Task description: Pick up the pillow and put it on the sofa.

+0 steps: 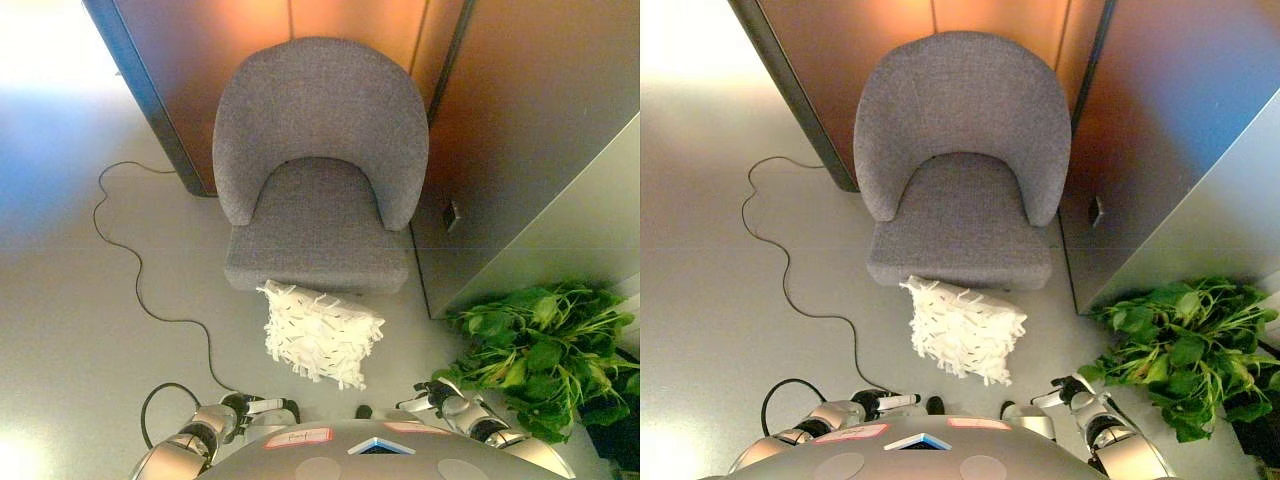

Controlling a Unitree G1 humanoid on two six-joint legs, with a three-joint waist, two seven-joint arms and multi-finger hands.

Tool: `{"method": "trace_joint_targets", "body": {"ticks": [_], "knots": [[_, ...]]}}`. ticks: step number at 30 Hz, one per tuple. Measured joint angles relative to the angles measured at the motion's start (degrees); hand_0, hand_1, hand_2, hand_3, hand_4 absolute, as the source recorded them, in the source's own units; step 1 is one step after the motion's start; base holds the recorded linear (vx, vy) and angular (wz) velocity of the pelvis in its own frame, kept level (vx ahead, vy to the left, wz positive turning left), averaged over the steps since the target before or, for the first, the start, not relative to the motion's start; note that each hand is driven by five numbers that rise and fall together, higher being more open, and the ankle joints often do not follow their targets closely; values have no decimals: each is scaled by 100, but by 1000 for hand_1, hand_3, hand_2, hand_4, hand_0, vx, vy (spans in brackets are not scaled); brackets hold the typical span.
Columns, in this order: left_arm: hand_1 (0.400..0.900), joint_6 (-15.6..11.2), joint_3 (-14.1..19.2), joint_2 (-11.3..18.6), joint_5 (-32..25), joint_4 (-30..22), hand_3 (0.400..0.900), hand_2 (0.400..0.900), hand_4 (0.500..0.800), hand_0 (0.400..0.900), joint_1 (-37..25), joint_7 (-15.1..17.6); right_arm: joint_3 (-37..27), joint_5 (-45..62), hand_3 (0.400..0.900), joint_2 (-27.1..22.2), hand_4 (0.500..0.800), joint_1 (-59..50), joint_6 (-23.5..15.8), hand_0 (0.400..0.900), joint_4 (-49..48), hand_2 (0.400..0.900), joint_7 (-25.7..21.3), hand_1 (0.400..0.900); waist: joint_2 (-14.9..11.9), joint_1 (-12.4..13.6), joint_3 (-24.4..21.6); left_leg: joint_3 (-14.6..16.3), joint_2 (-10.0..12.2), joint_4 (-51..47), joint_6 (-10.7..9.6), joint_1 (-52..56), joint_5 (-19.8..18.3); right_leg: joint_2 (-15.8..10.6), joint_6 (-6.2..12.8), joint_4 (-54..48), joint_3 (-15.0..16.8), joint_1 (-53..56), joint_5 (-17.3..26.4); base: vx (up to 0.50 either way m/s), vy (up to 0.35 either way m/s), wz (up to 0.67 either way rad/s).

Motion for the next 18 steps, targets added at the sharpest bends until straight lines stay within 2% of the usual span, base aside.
{"method": "trace_joint_targets", "body": {"ticks": [9, 15, 18], "knots": [[900, 1, 0, 3, -4, 0, 900, 900, 800, 900, 0, -18, 1, -46, 900, 0, 800, 0, -25, 900, 1, 900, -11, 900, 0, 0, 1, -1, 0, 0, 0, -1, 0, 0, 0, 0, -1, -1, 0, 4, -2, 0], [900, 59, 3, 5, -30, -6, 900, 900, 800, 900, -5, -16, 227, -766, 900, -39, 800, -6, -203, 900, -8, 900, -150, 900, 0, 12, 6, -29, 2, 0, -1, -29, -1, 0, 1, -3, -31, -6, -3, 44, -43, 11], [900, 47, 4, 10, -216, -7, 900, 900, 800, 900, -8, 49, 448, -1095, 900, -138, 800, -38, -252, 900, -10, 900, -187, 900, 8, 49, 40, -110, 1, 0, 6, -134, 13, 2, -7, -1, -101, -48, -8, -25, -80, 21]]}}
